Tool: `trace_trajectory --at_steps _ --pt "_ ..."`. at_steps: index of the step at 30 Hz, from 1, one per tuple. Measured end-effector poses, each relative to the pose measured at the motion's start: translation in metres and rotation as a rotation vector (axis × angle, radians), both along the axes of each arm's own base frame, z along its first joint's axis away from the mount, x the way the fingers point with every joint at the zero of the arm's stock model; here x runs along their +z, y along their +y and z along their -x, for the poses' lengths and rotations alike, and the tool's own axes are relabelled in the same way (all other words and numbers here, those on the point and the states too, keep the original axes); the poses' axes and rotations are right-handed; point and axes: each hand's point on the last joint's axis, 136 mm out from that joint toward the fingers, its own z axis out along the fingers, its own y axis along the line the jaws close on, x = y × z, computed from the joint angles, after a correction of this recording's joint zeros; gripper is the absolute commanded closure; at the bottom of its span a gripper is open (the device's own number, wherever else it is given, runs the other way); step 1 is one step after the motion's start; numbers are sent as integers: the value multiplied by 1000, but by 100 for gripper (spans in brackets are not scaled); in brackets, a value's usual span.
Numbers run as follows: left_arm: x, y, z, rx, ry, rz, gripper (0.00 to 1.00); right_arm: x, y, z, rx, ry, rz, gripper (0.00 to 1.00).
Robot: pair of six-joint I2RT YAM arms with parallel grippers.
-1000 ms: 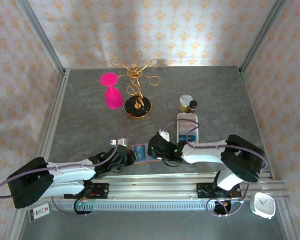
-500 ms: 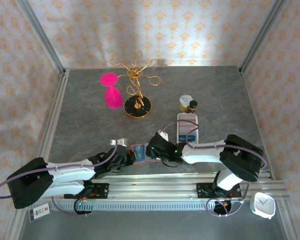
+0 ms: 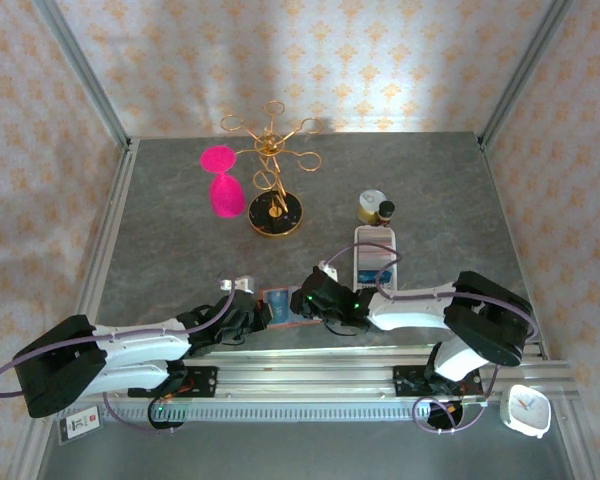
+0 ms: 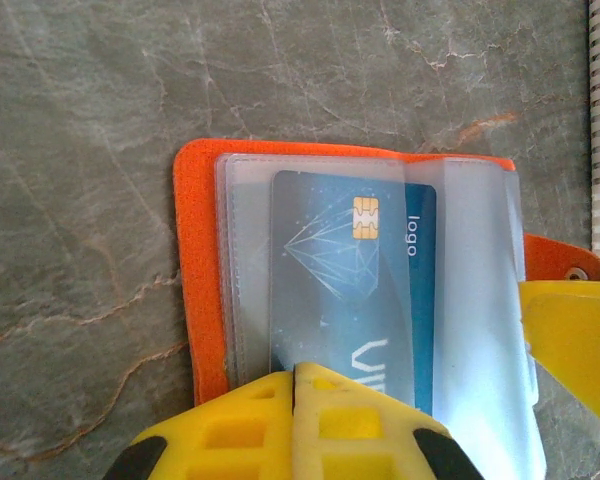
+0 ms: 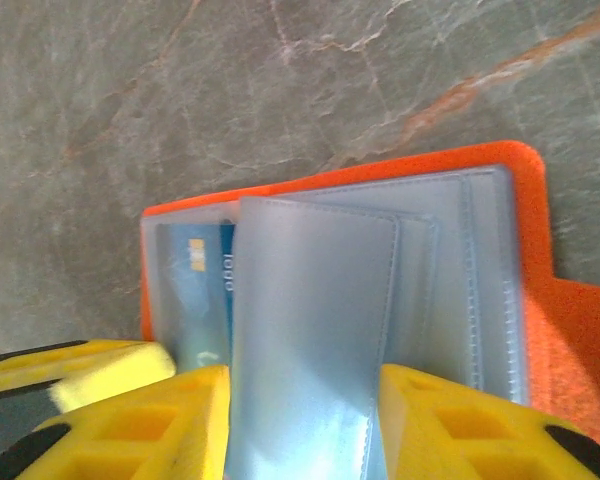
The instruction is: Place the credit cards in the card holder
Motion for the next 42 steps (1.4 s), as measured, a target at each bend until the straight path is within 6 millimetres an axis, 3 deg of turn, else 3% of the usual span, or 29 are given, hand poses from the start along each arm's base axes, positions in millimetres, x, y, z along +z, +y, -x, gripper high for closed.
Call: trace_trajectory --at_steps 19,26,42 --pt "0 0 0 0 -1 0 100 26 29 2 45 3 -170 56" --pt "2 5 0 12 -6 -13 100 17 39 6 80 31 -190 54" --pt "14 24 0 81 -39 -23 100 27 63 5 101 46 -322 46"
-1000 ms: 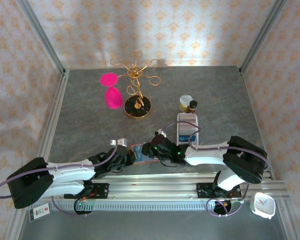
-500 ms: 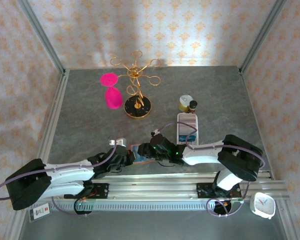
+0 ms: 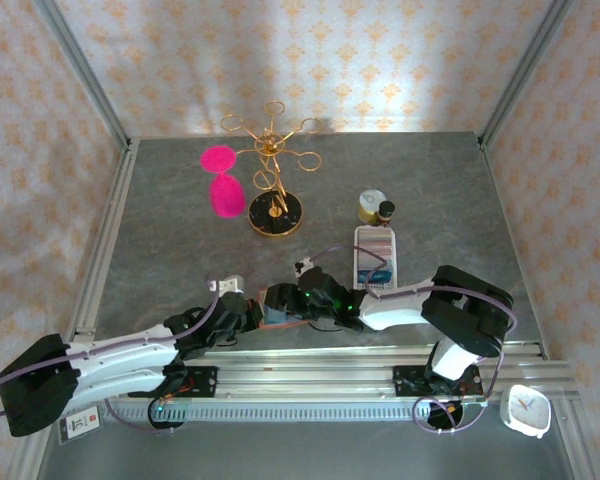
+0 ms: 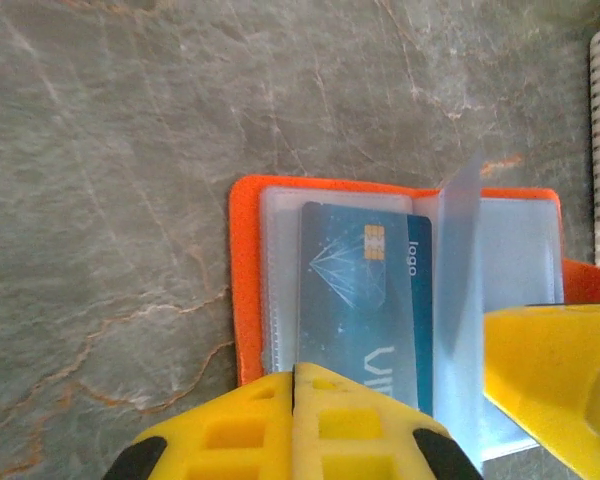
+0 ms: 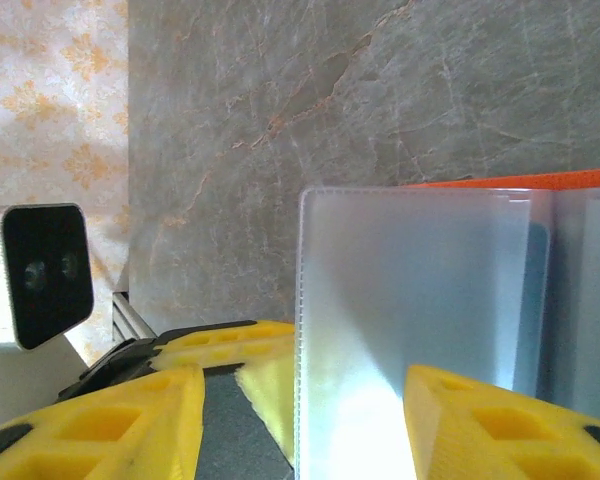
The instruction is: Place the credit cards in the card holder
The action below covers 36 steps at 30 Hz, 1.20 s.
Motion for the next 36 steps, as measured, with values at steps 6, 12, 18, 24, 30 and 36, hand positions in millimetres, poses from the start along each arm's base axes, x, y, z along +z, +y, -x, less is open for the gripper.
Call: trace_trajectory --at_steps 6,12,18,24,30,36 --pt "7 7 -1 30 -23 4 100 -18 -2 1 -16 43 32 59" --pt "8 6 -1 29 -23 7 100 -21 0 0 -24 58 39 81" --pt "0 1 0 11 4 0 100 -21 0 -3 -34 52 53 92" --pt "3 -8 -4 -2 -3 30 100 -24 -10 -7 -57 35 118 97" --pt "11 -16 -8 -5 -8 54 100 -23 -21 -12 -86 -2 183 100" --pt "20 -13 -10 10 -35 65 100 -34 -29 -10 -84 4 237 100"
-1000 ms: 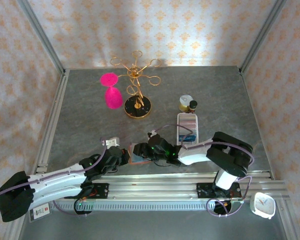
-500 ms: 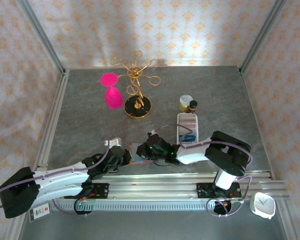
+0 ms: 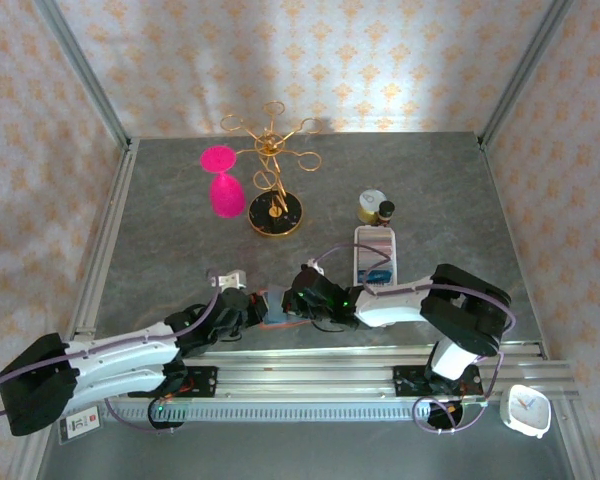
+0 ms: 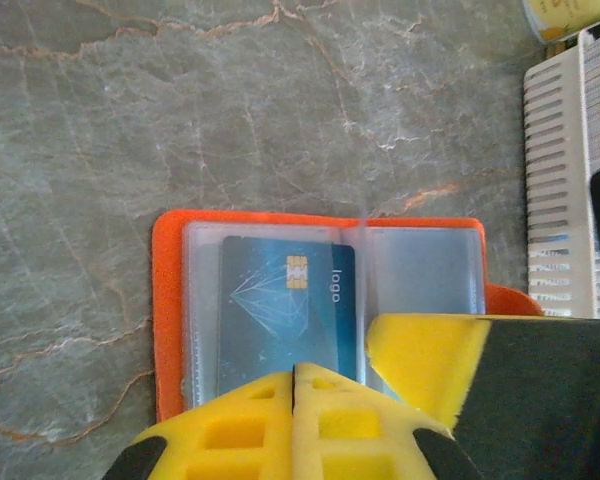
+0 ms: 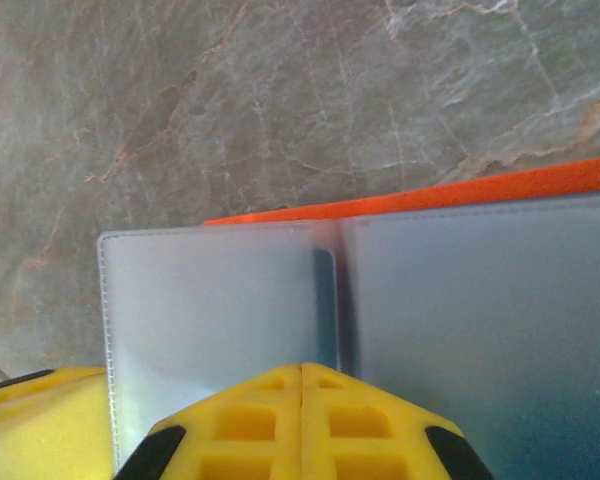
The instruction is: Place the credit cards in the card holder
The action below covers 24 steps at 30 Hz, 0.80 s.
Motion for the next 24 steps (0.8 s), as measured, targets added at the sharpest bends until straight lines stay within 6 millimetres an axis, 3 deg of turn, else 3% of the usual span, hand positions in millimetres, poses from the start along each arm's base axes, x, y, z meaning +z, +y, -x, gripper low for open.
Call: trace_trajectory --at_steps 11,16,19,22,24 --pt "6 1 -3 13 -13 -1 100 -6 6 0 35 -5 21 96" --pt "-8 0 -2 7 26 -43 100 0 3 -1 58 -40 43 94" --pt "-18 1 -1 5 52 -72 100 22 -4 -6 70 -122 58 95" --pt "-21 0 -1 3 57 -76 100 65 -14 -14 74 -258 48 94" --pt "-22 0 -1 2 61 -80 100 104 -24 -19 71 -384 31 93"
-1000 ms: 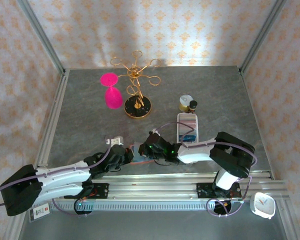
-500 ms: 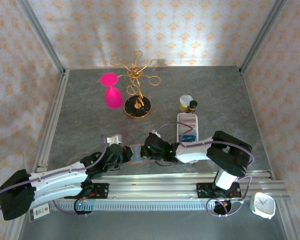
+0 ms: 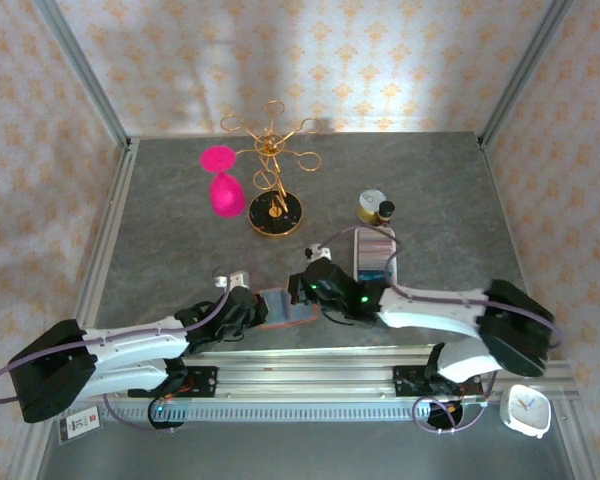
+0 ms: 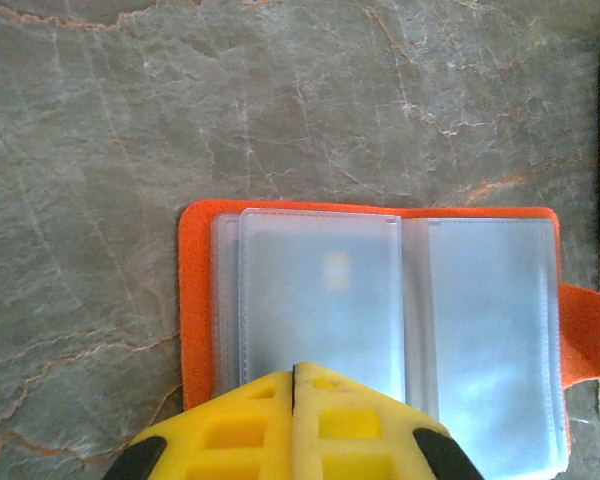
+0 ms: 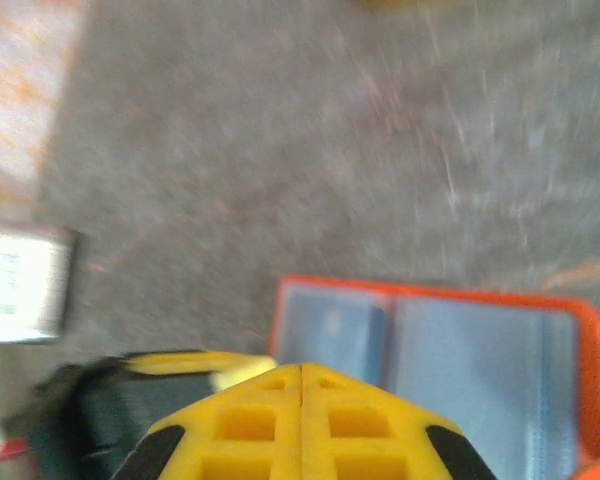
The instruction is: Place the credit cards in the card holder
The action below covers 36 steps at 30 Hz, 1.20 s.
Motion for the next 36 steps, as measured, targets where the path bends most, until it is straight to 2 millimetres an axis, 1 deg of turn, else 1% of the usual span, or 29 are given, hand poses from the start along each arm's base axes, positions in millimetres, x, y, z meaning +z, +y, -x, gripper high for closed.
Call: trace_trajectory --at_steps 3,4,5,6,7,8,9,10,11,12,13,14,15,17,18,19,21,23,26,28,30,36 --pt "-1 0 0 0 1 -2 100 61 -20 -3 9 -206 -32 86" --pt "-1 1 0 0 0 -1 100 78 -28 -2 15 -273 -36 82" --pt "0 1 0 2 -3 0 100 94 -37 0 29 -345 -32 89" --pt "2 2 0 2 -8 5 99 107 -44 3 53 -421 -13 100" --pt "4 2 0 3 -15 10 97 114 -51 7 79 -481 9 100" --pt "7 2 0 3 -24 15 93 119 -56 12 119 -542 40 100" --pt "11 2 0 0 -36 19 90 120 -61 17 167 -602 89 100" --pt "14 3 -1 -1 -47 24 88 119 -64 21 209 -645 135 100" --pt "18 4 -2 3 -62 30 87 116 -68 25 256 -695 200 98" --pt "22 5 -3 8 -72 34 85 113 -72 27 294 -732 261 92" --pt "24 6 -3 13 -81 38 83 107 -75 28 334 -768 331 84" --pt "26 7 -4 17 -88 41 81 100 -79 29 370 -793 401 68" --pt "27 8 -4 21 -93 42 79 94 -83 29 398 -808 458 60" --pt "25 11 -3 23 -94 26 72 77 -94 29 462 -837 604 47" --pt "22 12 -2 24 -90 20 70 68 -99 28 486 -843 661 39" --pt "18 14 -1 23 -82 10 68 58 -105 27 513 -846 729 32" --pt "11 17 1 23 -64 -11 66 39 -120 21 549 -845 848 20" --pt "2 19 3 20 -44 -33 66 16 -142 12 573 -814 966 10" --pt "-7 19 7 7 -16 -53 66 -9 -176 -4 579 -738 1087 0" --pt "-11 18 8 -6 -7 -63 66 -16 -191 -12 572 -716 1140 0" --pt "-11 15 6 -13 -12 -58 66 -20 -198 -18 580 -721 1181 0" --pt "-11 14 4 -23 -15 -68 67 -35 -203 -31 649 -733 1281 0"
